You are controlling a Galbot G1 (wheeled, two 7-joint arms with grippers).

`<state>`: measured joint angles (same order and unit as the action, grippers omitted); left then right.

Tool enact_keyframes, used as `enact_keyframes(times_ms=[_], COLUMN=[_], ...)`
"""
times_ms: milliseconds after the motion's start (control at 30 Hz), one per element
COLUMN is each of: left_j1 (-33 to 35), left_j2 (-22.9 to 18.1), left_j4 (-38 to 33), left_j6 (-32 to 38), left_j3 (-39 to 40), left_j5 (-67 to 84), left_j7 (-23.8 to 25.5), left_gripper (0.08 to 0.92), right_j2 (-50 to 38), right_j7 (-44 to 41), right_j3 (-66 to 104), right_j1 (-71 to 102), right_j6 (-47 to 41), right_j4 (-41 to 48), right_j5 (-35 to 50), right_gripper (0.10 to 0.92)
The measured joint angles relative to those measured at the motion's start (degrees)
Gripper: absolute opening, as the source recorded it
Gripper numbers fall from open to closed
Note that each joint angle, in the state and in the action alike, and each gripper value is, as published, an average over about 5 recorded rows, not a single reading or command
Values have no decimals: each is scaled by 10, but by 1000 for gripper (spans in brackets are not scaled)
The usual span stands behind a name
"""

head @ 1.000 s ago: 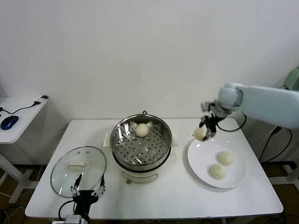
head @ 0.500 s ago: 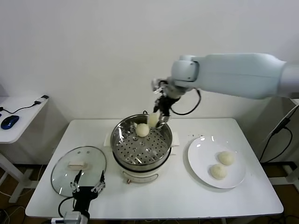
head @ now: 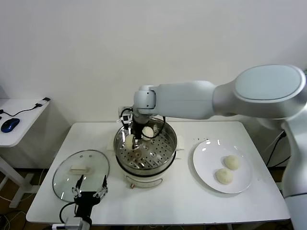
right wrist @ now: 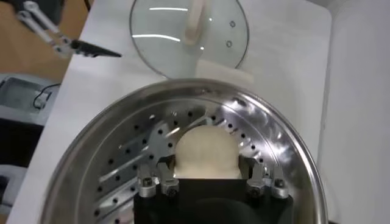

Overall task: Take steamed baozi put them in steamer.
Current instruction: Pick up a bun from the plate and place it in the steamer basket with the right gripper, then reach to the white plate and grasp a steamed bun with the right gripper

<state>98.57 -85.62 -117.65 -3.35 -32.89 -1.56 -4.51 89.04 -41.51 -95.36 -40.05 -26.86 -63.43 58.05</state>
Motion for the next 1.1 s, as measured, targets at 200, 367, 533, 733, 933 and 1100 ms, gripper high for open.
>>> enact_keyframes(times_ms=[200,367,533,733,933,1100], left_j1=[1,3,6,8,11,11], left_j2=[0,0,0,0,0,0], left_j4=[-1,-4,-8,-13,-17,-19], left_j6=[0,-1,-2,-3,-3,-3], left_j3=[0,0,1,4,5,3], left_j5=[0,2,1,-2,-3,-3], left_j7=[0,0,1,2,3,3], left_gripper=[823,823,823,823,823,823], right_j2=[24,32,26,-22,-126,-234], right_j7=[6,3,-13,-54,-105,-131], right_j3=[4,5,5,-8,-45,-85], right_j1=[27,31,16,-33,-99,-141], right_j6=[-4,-1,10,41,78,102], right_j4=[30,37,28,-10,-74,-127], right_j5=[-10,-18,-28,-41,-66,-105], right_gripper=[713,806,822,823,823,823])
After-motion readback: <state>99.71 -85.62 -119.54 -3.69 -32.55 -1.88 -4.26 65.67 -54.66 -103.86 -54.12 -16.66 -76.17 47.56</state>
